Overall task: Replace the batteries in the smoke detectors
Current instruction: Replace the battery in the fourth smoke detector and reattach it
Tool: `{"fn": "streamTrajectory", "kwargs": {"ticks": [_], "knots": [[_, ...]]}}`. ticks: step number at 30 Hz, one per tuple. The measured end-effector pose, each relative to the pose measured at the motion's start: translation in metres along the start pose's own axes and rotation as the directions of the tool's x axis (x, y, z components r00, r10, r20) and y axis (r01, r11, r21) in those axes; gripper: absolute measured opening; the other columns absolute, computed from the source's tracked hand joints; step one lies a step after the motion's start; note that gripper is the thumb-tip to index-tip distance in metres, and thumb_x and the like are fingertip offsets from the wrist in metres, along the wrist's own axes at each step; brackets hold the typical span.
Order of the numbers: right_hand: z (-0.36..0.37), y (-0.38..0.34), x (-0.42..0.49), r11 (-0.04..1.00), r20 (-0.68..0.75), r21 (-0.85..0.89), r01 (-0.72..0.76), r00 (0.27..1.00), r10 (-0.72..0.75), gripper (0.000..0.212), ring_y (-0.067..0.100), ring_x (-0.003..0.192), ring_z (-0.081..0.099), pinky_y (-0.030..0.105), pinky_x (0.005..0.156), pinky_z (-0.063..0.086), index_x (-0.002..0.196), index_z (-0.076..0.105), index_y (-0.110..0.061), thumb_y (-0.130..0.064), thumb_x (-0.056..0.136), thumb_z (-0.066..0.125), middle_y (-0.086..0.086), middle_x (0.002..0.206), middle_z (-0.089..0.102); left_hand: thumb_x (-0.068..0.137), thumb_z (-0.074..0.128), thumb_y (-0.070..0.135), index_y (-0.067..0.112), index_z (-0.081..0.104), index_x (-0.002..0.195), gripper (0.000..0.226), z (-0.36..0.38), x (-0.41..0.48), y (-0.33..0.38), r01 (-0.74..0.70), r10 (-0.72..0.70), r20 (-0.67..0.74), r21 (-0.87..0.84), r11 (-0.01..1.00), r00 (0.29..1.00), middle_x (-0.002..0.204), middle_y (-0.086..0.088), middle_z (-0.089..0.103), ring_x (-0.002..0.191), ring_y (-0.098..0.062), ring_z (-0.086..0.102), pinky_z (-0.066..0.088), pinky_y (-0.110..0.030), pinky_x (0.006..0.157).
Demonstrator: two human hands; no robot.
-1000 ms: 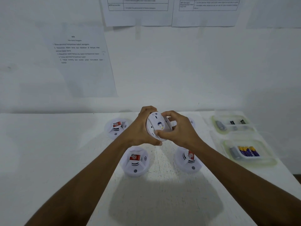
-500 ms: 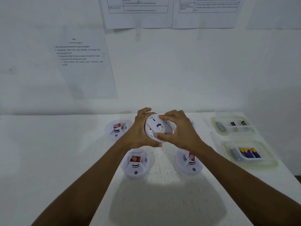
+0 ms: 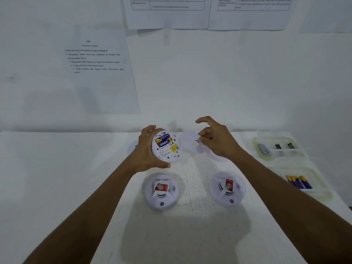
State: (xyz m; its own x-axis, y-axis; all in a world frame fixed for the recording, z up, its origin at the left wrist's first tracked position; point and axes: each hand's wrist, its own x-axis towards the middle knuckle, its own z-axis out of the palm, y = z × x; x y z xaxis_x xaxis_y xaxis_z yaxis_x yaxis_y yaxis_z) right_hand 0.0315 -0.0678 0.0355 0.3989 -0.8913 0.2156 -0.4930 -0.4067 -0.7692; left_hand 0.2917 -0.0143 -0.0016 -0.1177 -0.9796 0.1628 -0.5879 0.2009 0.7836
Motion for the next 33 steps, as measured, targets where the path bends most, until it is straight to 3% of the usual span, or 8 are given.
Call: {"fn": "streamTrajectory", "kwargs": {"ticks": [5,8,12,15,19,22,27,33], "knots": [[0.029,0.023,0.023,0.955,0.211,-0.295,-0.018,0.974,0.084,0.04,0.015,0.065,0.066,0.024,0.053,0.05,0.122,0.051,-0.022,0.003,0.091,0.055,0.002,0.093,0.075,0.033,0.084,0.058,0.055,0.031,0.122,0.104,-0.013,-0.003,-0.017,0.016,-0.016,0.024,0.017,1.0,1.0,0.141,0.015,0.02,0.136,-0.011,0.026,0.032,-0.043,0.116],[0.043,0.028,0.03,0.933,0.205,-0.359,0.02,0.977,0.058,0.04,0.019,0.067,0.065,0.035,0.061,0.059,0.123,0.052,-0.018,0.005,0.09,0.054,0.009,0.102,0.072,0.035,0.084,0.058,0.051,0.032,0.126,0.105,-0.013,-0.003,-0.02,-0.002,0.0,0.052,0.025,1.0,0.999,0.148,0.009,0.02,0.138,-0.011,0.024,0.03,-0.043,0.117],[0.051,0.034,0.027,0.928,0.119,-0.372,-0.005,0.991,0.053,0.042,0.022,0.089,0.068,0.037,0.074,0.059,0.124,0.054,-0.018,0.005,0.089,0.055,0.01,0.11,0.071,0.035,0.083,0.06,0.049,0.033,0.126,0.105,-0.012,-0.002,-0.021,-0.019,0.017,0.068,0.026,0.999,0.998,0.148,0.007,0.022,0.139,-0.012,0.024,0.03,-0.046,0.116],[0.048,0.03,0.017,0.955,-0.023,-0.296,-0.003,1.0,-0.004,0.027,0.016,0.092,0.066,0.037,0.085,0.055,0.114,0.061,-0.014,-0.002,0.09,0.06,0.003,0.104,0.071,0.036,0.086,0.056,0.05,0.032,0.126,0.105,-0.012,-0.001,-0.016,-0.021,0.02,0.088,0.007,1.0,0.996,0.148,0.008,0.021,0.139,-0.014,0.025,0.031,-0.046,0.116],[0.046,-0.005,-0.004,0.99,-0.217,-0.111,0.086,0.97,-0.108,0.014,0.004,0.086,0.062,0.024,0.077,0.053,0.097,0.069,-0.015,-0.006,0.087,0.065,-0.009,0.096,0.068,0.039,0.088,0.048,0.04,0.032,0.131,0.108,-0.002,-0.001,-0.005,-0.057,0.058,0.11,-0.009,0.998,0.992,0.15,0.002,0.021,0.141,-0.015,0.025,0.032,-0.043,0.116],[0.048,-0.026,-0.022,0.978,-0.211,-0.151,0.143,0.962,-0.173,0.011,0.01,0.089,0.062,0.023,0.075,0.054,0.096,0.072,-0.013,-0.014,0.086,0.07,-0.002,0.101,0.069,0.043,0.085,0.053,0.043,0.032,0.127,0.1,0.013,0.001,0.01,-0.103,0.1,0.143,0.013,0.995,0.985,0.153,-0.002,0.019,0.141,-0.019,0.028,0.032,-0.046,0.116],[0.038,-0.026,-0.049,0.977,-0.312,-0.213,0.001,0.947,-0.069,0.027,0.017,0.091,0.062,0.027,0.078,0.052,0.096,0.072,-0.012,-0.032,0.078,0.072,0.002,0.102,0.065,0.038,0.083,0.061,0.071,0.02,0.122,0.105,0.047,0.007,0.038,-0.161,0.166,0.193,-0.037,0.986,0.967,0.154,-0.002,0.015,0.14,-0.021,0.031,0.033,-0.046,0.115],[-0.004,-0.012,-0.075,0.957,-0.39,-0.257,-0.138,0.921,0.028,0.026,0.008,0.083,0.058,0.028,0.067,0.05,0.088,0.064,-0.027,-0.043,0.071,0.076,-0.012,0.095,0.057,0.04,0.085,0.053,0.053,0.031,0.127,0.103,0.09,0.008,0.082,-0.221,0.229,0.227,-0.059,0.973,0.947,0.147,0.02,0.017,0.146,-0.01,0.006,0.03,-0.045,0.116]]}}
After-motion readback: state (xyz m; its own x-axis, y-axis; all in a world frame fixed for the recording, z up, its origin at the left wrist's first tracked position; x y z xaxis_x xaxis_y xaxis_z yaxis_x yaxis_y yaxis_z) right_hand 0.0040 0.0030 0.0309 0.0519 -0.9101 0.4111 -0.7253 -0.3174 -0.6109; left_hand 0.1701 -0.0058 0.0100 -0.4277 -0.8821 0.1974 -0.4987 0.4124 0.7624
